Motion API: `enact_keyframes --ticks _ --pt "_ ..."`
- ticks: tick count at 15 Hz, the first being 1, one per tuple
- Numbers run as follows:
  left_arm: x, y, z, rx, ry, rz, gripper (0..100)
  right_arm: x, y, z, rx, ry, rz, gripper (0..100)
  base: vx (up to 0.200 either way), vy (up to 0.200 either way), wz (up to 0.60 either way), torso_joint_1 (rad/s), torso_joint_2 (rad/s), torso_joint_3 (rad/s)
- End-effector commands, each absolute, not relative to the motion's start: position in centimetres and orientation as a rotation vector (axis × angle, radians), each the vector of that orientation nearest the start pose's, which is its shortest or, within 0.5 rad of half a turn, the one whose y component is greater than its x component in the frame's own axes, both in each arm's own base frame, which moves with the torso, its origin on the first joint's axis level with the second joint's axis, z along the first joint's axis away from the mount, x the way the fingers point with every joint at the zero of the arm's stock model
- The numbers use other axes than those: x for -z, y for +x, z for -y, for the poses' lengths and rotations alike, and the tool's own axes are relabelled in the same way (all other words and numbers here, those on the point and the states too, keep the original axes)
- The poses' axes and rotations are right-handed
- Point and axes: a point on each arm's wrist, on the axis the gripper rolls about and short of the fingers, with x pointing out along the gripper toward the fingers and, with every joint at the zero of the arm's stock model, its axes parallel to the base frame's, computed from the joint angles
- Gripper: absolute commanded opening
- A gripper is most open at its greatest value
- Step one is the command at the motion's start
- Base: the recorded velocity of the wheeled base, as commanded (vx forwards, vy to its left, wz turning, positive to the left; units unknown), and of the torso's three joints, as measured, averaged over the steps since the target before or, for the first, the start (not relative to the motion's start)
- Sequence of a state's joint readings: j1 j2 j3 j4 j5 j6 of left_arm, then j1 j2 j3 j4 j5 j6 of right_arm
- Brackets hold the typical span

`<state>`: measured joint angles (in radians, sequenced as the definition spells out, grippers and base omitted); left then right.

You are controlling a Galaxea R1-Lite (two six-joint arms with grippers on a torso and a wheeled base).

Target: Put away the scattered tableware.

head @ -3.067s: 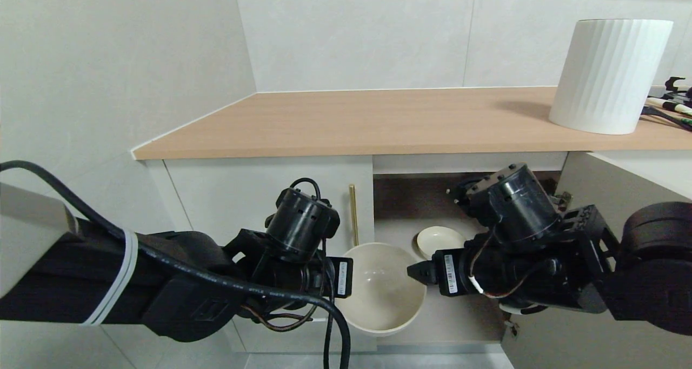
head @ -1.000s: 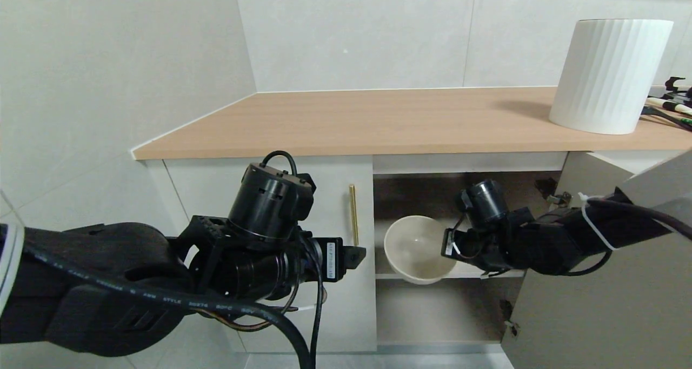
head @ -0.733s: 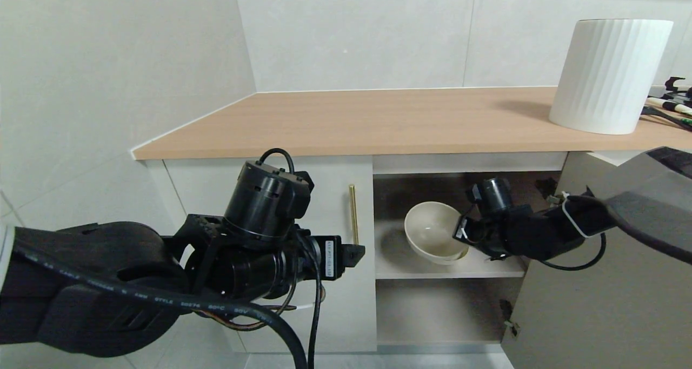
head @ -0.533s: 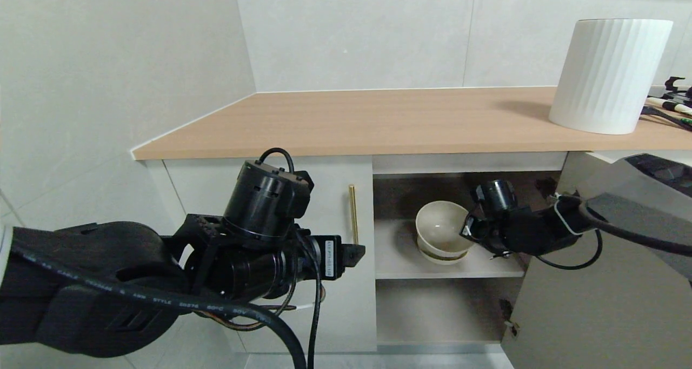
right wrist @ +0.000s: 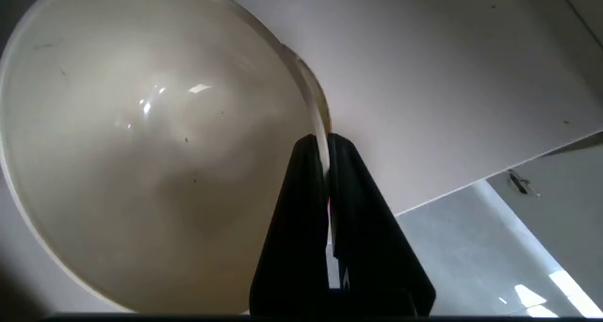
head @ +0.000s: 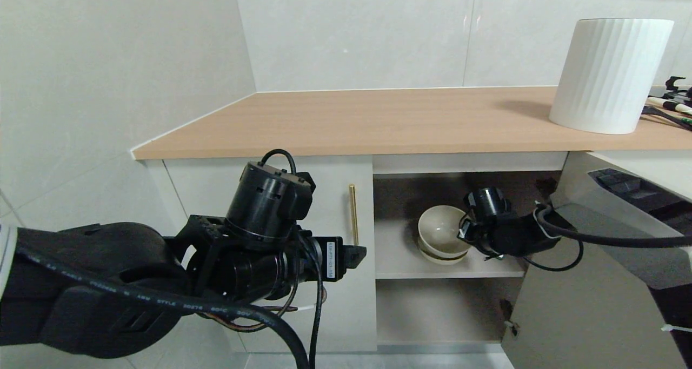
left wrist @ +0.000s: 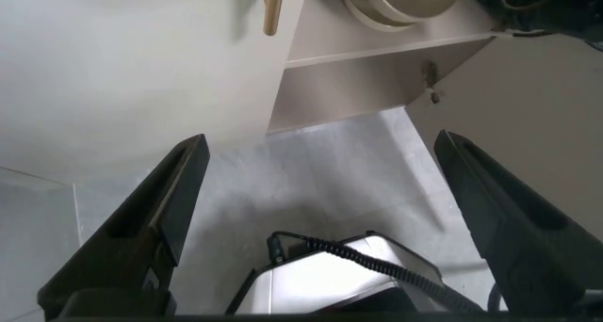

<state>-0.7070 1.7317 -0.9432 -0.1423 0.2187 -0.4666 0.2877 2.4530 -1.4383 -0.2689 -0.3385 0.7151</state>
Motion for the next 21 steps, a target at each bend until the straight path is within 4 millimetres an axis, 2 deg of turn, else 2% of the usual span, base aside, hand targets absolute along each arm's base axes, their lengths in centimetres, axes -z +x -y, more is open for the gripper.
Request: enact_keyframes --ticks 1,4,5,11,13,15,16,17,19,20,21 --pt "-16.3 23.6 19.6 0.322 -0.153 -0.678 100 -0.8 44.8 -12.4 0.3 0.451 -0.654 0 0.0 0.0 0.0 0.0 0.0 0.0" --pt "-16.3 23.7 19.6 0.322 -0.151 -0.679 100 -0.9 45.0 -12.5 0.299 0.453 -0.647 0 0.0 0.0 0.0 0.0 0.0 0.0" --pt "-16.2 23.7 19.6 0.321 -0.151 -0.682 100 -0.9 45.0 -12.6 0.298 0.452 -0.647 100 0.0 0.0 0.0 0.0 0.0 0.0" --pt "-16.2 23.7 19.6 0.321 -0.151 -0.682 100 -1.2 44.7 -12.8 0.292 0.451 -0.652 100 0.0 0.0 0.0 0.0 0.0 0.0" --pt "-16.5 23.6 19.4 0.319 -0.164 -0.672 100 -2.4 43.8 -12.8 0.283 0.449 -0.655 100 0.0 0.0 0.0 0.0 0.0 0.0" --pt "-19.3 22.9 17.2 0.301 -0.231 -0.601 100 -5.8 39.5 -13.2 0.184 0.449 -0.706 100 0.0 0.0 0.0 0.0 0.0 0.0" --pt "-20.6 22.0 15.9 0.293 -0.249 -0.578 100 -8.3 36.7 -13.5 0.055 0.466 -0.756 100 0.0 0.0 0.0 0.0 0.0 0.0" --pt "-21.7 20.5 14.6 0.301 -0.255 -0.572 100 -10.6 33.7 -13.5 -0.051 0.463 -0.81 100 0.0 0.0 0.0 0.0 0.0 0.0" --pt "-23.6 16.7 11.6 0.366 -0.26 -0.521 100 -14.8 28.0 -12.4 -0.174 0.342 -0.844 100 0.0 0.0 0.0 0.0 0.0 0.0" --pt "-23.9 15.6 10.8 0.392 -0.267 -0.498 100 -15.8 26.7 -11.8 -0.194 0.306 -0.832 100 0.0 0.0 0.0 0.0 0.0 0.0" --pt "-24.0 14.3 9.5 0.407 -0.275 -0.475 100 -17.2 24.5 -10.9 -0.213 0.287 -0.81 100 0.0 0.0 0.0 0.0 0.0 0.0"
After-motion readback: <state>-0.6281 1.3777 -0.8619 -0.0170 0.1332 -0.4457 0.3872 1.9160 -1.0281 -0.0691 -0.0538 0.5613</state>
